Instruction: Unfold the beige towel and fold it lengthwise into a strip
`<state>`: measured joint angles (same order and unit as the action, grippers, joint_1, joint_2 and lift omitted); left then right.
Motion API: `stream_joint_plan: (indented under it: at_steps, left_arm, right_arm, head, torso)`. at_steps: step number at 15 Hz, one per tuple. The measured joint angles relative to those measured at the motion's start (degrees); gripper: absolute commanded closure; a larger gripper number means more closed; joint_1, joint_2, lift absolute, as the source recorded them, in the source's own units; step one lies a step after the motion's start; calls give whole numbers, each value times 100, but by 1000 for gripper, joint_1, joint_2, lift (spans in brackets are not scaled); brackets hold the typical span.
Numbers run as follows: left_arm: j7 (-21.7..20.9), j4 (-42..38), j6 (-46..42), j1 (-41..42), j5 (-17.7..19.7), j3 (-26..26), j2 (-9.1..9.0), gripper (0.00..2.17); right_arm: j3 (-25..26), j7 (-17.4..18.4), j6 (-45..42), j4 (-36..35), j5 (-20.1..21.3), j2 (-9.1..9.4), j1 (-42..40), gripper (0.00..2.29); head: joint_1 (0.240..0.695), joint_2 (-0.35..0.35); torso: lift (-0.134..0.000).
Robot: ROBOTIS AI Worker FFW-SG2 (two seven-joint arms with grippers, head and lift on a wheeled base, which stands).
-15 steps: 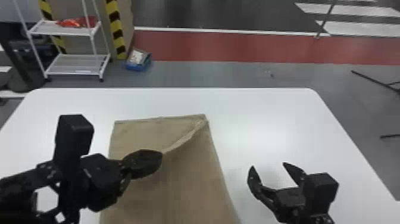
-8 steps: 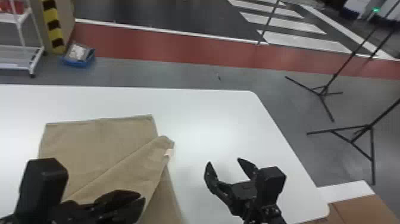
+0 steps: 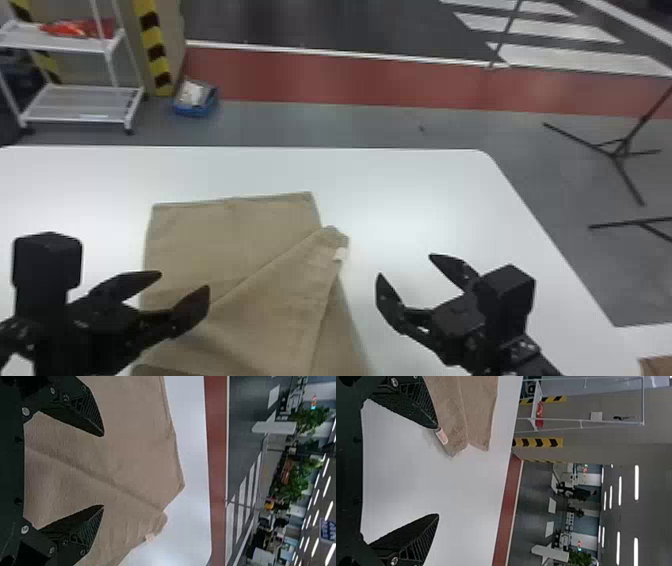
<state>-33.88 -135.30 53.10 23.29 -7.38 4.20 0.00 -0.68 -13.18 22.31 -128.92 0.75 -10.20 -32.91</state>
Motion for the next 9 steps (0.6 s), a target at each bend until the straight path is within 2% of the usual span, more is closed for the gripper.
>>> stream_joint_plan:
  at_steps: [1,4,5,6,7,9]
  left_arm:
    - [167,38,10,-58,266,379,0,33]
    - [296,56,29,-87,1031,1461,0,29]
    - [362,61,29,-88,1192,1723,0,29]
    - [406,70,29,-89,1335,1982,0,29]
    - [413,85,29,-97,1454,2192,0,29]
    - [391,158,30,-167,1585,2424,0,29]
  right_arm:
    - [-126,-319,281,-186,317,-62,-3,76]
    - [-570,-1213,1164,-780,1049,-244,-36,80]
    - [-774,-1414,1352,-919,1295,-310,-32,83]
    - [-1060,-1576,1502,-1060,1614,-372,-17,83]
    - [-1386,-1685,1616,-1168,1945,-405,4,80]
    - [-2127,-1835,1945,-1260,2664,-405,144,80]
  head:
    - [695,24]
    - [695,166]
    - [695,218]
    - [695,307]
    - [695,350]
    - [695,350]
  torso:
    - [-126]
    - [-126]
    - [-126]
    - [-126]
    - [-126]
    - [-126]
